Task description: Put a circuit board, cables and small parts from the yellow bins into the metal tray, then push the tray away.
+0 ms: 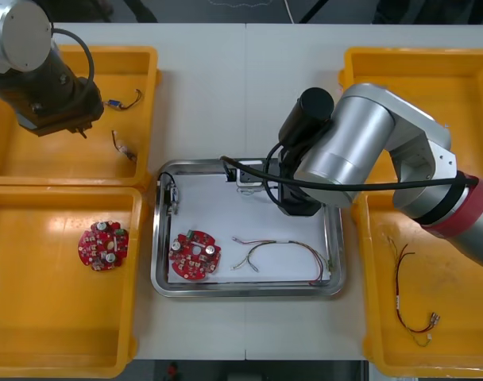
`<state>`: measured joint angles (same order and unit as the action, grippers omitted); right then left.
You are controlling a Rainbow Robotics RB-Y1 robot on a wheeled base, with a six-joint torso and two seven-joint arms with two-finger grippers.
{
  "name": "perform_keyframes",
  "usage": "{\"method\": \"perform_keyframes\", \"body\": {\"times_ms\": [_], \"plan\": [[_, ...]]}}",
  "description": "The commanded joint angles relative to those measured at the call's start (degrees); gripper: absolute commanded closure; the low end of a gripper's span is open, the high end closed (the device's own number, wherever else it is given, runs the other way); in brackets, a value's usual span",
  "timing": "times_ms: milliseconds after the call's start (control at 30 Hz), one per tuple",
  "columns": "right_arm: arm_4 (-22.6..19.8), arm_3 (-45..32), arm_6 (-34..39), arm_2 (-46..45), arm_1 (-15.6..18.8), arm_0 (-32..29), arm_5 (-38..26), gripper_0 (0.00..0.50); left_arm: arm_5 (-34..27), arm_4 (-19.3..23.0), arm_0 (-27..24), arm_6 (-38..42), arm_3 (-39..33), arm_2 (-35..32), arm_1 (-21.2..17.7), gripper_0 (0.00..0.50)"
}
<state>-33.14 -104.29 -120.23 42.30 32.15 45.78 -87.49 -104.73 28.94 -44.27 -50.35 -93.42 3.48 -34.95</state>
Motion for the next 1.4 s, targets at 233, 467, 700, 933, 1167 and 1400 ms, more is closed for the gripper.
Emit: {"method": "perform_keyframes", "body": {"times_ms": [233, 467, 700, 933, 1167, 1400], "plan": [[0.0, 3.57, -0.88, 4.19, -1.12, 1.51, 4.08, 0.243, -5.27, 4.55, 2.08, -3.97, -13.54, -0.58, 0.32, 0.5], [0.44, 2.25, -0.71, 4.19, -1.21, 1.6, 3.99, 0.0, -5.27, 4.81, 3.66, -5.46, -18.03, 1.53, 0.32, 0.5], [1.32, -1.18, -0.09, 0.32, -2.88, 1.6, -2.6, 0.0, -5.27, 5.25, 4.98, -6.08, -20.66, 2.67, 0.4, 0.5], [1.93, -6.63, 1.14, -8.11, -7.45, 1.6, -16.49, 0.0, -5.27, 5.6, 4.98, -6.17, -20.84, 2.76, 0.49, 0.5], [2.46, -11.9, 2.9, -17.17, -9.83, 1.6, -22.51, 0.0, -5.13, 5.87, 4.98, -5.02, -21.8, 4.86, 0.84, 0.5], [2.73, -15.42, 10.28, -25.6, -8.95, 1.6, -22.51, 0.0, -2.23, 6.13, 4.89, -1.25, -22.16, 10.84, 2.16, 0.5]]}}
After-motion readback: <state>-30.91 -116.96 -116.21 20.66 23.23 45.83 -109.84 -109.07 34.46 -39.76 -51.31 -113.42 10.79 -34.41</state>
